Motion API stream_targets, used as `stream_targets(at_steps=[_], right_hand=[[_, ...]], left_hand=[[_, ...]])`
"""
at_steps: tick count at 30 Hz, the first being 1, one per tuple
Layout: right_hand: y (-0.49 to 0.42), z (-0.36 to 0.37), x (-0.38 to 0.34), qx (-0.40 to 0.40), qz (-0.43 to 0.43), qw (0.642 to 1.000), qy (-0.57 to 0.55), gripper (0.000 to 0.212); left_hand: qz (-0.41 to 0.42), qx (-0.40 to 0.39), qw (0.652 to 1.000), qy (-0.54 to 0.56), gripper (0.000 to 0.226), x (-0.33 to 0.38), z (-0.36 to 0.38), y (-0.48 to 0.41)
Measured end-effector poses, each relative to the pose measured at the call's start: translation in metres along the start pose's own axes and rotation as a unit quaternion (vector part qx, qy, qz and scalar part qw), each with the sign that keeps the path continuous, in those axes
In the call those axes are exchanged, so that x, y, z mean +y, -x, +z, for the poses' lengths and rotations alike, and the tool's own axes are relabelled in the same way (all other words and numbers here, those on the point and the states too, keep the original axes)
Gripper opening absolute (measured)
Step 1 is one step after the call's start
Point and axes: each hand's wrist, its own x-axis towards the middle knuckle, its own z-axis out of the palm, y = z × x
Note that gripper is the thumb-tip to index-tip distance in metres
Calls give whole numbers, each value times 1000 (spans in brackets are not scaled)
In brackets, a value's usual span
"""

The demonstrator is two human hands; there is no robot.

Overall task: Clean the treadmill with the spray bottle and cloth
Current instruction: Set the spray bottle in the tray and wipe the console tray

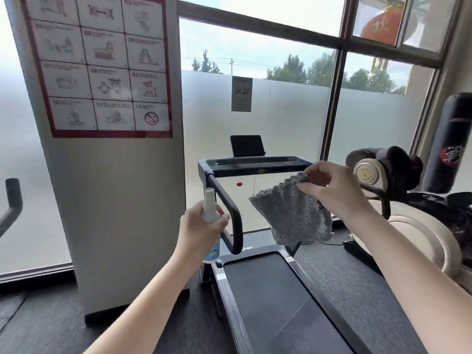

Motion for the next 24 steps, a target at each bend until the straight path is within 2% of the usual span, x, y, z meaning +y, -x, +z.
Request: stream_targets(at_steps=[6,14,24], right_hand=[[-45,65,1,-14,-5,1000,7,18],[-131,142,46,-25,-30,999,1,17],[-249,225,104,-25,-22,999,-5,13]], left_hand=[[1,0,1000,23,16,-34,-26,-63],[-3,16,1000,22,18,-88,-22,-162],[12,36,999,-8,17,-136,-18,-302]])
